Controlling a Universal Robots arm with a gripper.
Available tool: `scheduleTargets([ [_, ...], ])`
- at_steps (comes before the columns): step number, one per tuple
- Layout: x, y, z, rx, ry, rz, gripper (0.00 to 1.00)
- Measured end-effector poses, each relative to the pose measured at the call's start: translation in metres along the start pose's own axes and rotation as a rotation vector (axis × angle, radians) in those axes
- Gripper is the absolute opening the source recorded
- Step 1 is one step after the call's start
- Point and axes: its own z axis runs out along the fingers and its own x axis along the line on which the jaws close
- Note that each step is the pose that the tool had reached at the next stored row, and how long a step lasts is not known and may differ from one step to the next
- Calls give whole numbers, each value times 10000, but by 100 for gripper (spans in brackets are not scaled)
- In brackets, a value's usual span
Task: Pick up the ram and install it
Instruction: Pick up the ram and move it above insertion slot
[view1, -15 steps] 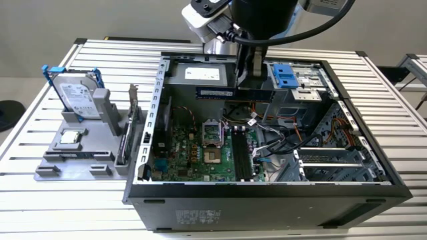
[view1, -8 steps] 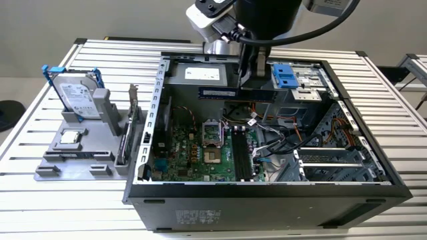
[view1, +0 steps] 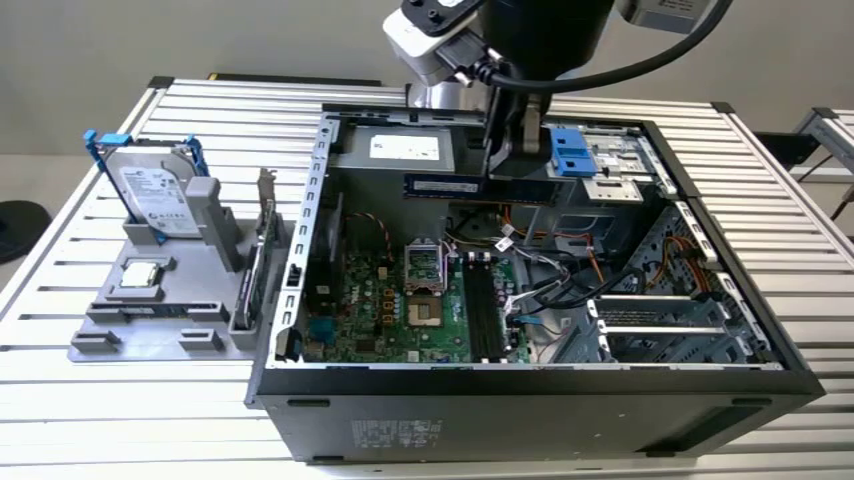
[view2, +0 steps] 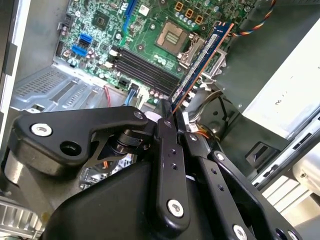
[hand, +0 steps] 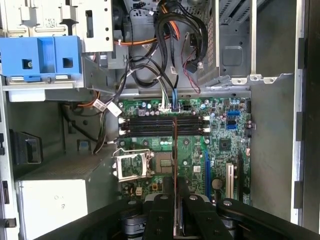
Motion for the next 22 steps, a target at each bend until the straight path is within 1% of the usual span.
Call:
scheduleTargets([
  [22, 9, 150, -3, 0, 0, 0, 0],
])
